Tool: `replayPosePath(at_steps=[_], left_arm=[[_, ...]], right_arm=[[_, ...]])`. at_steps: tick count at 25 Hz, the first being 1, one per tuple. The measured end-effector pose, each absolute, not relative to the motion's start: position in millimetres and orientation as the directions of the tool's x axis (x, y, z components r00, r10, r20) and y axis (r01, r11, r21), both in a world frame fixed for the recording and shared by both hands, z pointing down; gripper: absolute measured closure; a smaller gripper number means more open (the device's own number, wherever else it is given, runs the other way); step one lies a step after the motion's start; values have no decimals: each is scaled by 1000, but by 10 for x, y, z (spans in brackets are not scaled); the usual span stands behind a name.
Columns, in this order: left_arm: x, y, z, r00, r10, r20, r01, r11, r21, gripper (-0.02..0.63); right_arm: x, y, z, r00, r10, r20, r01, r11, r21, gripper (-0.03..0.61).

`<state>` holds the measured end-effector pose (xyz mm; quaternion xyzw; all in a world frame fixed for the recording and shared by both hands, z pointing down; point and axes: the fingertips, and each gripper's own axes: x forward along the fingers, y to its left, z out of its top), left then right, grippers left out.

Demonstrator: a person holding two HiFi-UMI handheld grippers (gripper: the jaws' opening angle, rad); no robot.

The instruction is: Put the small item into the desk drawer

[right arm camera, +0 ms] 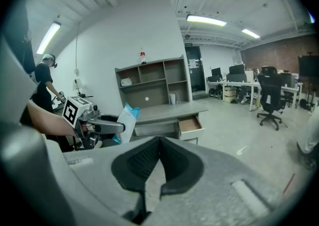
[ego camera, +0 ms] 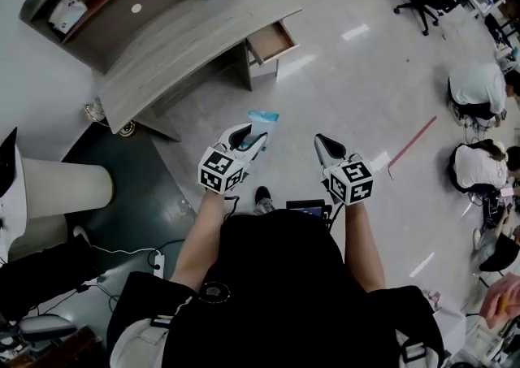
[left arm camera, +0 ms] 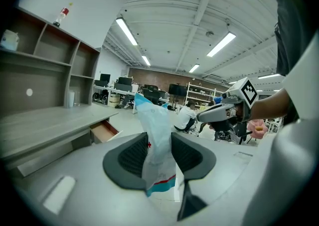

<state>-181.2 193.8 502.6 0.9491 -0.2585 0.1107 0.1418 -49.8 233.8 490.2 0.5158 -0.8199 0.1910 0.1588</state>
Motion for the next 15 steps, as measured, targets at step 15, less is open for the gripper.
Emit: replayPosePath(at_steps=[15], left_arm=[[-1961,1679,5100,862,-440,253,-499,-825,266,457]], right_arm=[[-655,2182,4985,-388,-777,496,-920,362,-152,575]])
